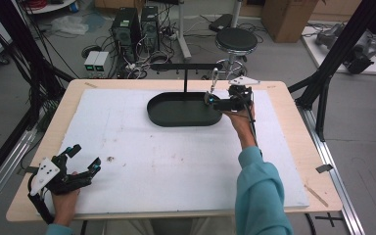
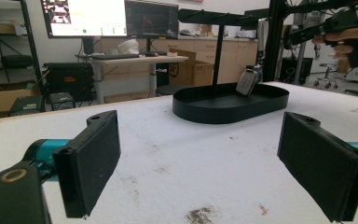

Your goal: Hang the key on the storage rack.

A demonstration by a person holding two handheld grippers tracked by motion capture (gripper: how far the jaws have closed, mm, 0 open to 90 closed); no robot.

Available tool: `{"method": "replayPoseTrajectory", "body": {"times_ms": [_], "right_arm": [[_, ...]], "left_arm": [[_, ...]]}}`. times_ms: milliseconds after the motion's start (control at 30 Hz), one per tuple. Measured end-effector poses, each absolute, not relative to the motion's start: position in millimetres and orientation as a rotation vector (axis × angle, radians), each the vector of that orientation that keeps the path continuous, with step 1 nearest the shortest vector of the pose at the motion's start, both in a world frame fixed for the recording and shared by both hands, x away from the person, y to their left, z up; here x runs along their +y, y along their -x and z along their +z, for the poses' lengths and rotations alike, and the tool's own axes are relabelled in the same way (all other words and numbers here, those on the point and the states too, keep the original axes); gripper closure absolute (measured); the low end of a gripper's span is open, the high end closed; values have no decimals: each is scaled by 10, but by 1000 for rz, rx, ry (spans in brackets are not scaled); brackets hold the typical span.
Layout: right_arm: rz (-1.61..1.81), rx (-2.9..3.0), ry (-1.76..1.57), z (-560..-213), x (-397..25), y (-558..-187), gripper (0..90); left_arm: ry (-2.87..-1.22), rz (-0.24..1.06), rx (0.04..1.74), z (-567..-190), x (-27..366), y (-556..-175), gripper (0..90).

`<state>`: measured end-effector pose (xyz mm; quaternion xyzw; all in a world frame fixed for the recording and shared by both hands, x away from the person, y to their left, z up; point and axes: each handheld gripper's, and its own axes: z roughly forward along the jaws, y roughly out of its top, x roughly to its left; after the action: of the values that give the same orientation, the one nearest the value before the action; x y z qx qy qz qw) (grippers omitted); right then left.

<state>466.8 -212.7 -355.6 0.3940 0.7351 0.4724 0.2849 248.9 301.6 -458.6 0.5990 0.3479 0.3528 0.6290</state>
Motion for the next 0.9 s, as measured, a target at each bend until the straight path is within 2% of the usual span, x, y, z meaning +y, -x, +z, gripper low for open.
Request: {"method": "replayPoseTrajectory", "body": {"times_ms": [200,400,633,900], "right_arm": [[1469,1918,-897,-3440,-2441,-4201,6],[1574,1862,-821,-3515,-2697,-3781,6],[1666,1794,-756,-3873,-2975,-3273,7],[1676,1795,-780,-4271,-3054,-3044,7]], "left_arm": [[-1374,808,796,-4585,3015,-2487,135],[-1369,809,795,-4586,3016,-2482,135],[-1369,816,789,-4588,3013,-2477,135],[-1370,816,788,-4588,3014,-2476,135]]}}
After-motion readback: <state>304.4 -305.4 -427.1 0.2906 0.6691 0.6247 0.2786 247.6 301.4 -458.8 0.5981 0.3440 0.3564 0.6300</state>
